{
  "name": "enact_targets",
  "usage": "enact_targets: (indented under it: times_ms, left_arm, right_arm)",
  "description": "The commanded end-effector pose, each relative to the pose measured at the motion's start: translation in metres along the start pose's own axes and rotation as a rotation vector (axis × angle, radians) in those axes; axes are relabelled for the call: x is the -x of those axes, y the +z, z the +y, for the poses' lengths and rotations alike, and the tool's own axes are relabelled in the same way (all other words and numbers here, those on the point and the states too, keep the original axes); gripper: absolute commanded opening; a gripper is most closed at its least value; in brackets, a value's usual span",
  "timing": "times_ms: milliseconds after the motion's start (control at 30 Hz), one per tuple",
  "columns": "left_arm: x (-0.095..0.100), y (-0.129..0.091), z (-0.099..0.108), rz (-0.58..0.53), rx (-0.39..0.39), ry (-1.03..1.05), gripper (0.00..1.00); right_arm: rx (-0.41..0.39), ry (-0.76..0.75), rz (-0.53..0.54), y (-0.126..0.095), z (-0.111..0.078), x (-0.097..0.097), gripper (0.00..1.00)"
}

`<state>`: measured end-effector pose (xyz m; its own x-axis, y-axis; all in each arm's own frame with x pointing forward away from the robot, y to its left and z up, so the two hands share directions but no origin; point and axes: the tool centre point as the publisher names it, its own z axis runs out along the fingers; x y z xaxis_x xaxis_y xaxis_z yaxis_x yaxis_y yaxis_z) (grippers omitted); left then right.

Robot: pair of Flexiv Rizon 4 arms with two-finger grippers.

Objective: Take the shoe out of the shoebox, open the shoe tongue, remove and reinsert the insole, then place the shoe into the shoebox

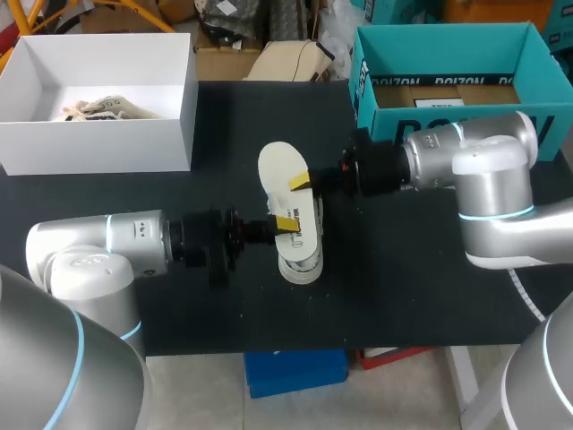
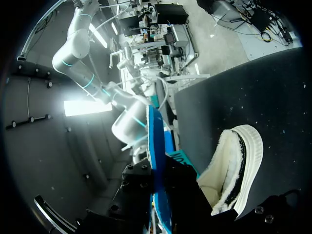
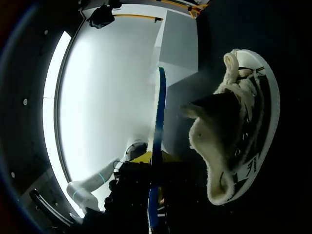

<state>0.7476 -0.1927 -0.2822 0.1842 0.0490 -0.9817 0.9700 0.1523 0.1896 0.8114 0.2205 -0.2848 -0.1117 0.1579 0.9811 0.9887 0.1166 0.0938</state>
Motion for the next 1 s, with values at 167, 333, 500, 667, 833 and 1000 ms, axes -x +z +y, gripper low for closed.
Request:
enact_targets:
  times_ms: [167,333,500,667,833,1000]
  left_arm:
    - [0.000,0.002,-0.001,0.004,0.005,0.002,0.00]
    - [0.012,-0.005,-0.004,0.174,0.086,0.025,1.00]
    - [0.022,-0.020,-0.011,0.504,0.136,-0.009,1.00]
    - [0.033,-0.030,-0.019,0.782,0.169,-0.068,1.00]
    - [0.042,-0.032,-0.020,0.998,0.268,-0.112,1.00]
    - [0.045,-0.033,-0.017,1.028,0.294,-0.125,1.00]
  right_arm:
    - [0.000,0.002,-0.004,0.001,0.001,-0.001,0.00]
    - [0.000,0.002,-0.004,0.001,0.001,-0.001,0.00]
    - [0.000,0.002,-0.004,0.001,0.001,-0.001,0.00]
    - [0.000,0.002,-0.004,0.001,0.001,-0.001,0.00]
    - [0.000,0.002,-0.004,0.001,0.001,-0.001,0.00]
    - [0.000,0.002,-0.004,0.001,0.001,-0.001,0.00]
